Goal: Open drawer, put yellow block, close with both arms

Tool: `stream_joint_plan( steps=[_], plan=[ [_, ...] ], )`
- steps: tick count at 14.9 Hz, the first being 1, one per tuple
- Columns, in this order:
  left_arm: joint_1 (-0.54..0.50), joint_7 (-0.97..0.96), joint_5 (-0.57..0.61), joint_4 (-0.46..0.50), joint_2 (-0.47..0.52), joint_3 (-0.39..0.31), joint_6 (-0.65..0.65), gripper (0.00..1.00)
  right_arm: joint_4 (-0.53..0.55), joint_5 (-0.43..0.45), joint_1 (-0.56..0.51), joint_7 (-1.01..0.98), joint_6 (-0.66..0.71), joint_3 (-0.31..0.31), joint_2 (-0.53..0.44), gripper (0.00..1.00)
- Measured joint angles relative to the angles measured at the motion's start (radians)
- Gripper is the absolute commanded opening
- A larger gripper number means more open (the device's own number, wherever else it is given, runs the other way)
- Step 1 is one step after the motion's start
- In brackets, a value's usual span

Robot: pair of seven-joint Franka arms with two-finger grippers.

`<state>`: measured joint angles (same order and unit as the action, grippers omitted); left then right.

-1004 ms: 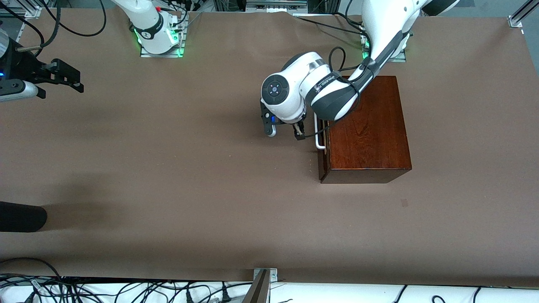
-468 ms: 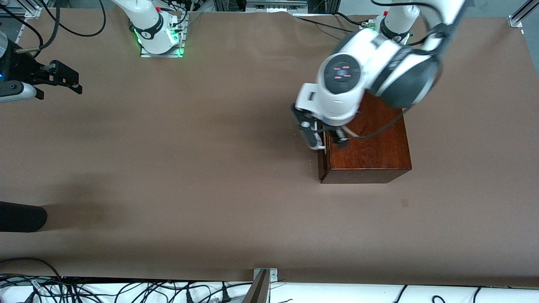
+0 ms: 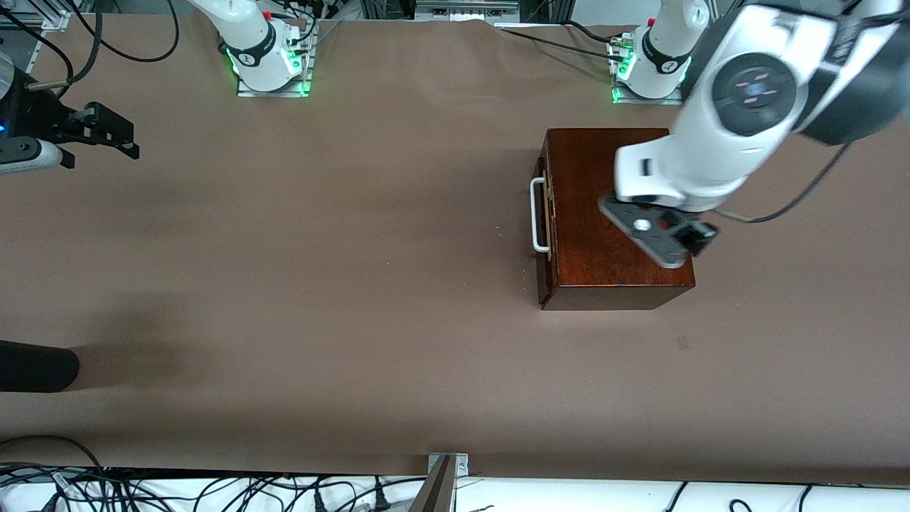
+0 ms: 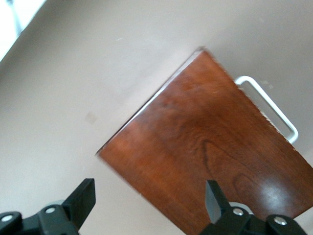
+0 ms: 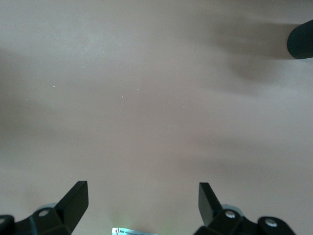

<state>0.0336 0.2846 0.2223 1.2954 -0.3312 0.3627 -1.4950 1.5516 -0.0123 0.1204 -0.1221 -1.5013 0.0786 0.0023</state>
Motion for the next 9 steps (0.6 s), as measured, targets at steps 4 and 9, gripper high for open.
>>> stream_joint_plan(
  steps=[4, 9],
  plan=[
    [-0.003, -0.223, -0.094, 0.103, 0.124, -0.165, -0.052, 1.00, 0.000, 0.000, 0.000, 0.000, 0.000, 0.000, 0.001, 1.00],
    [0.022, -0.277, -0.155, 0.283, 0.293, -0.281, -0.104, 1.00, 0.000, 0.000, 0.000, 0.000, 0.001, 0.000, 0.001, 1.00]
  ],
)
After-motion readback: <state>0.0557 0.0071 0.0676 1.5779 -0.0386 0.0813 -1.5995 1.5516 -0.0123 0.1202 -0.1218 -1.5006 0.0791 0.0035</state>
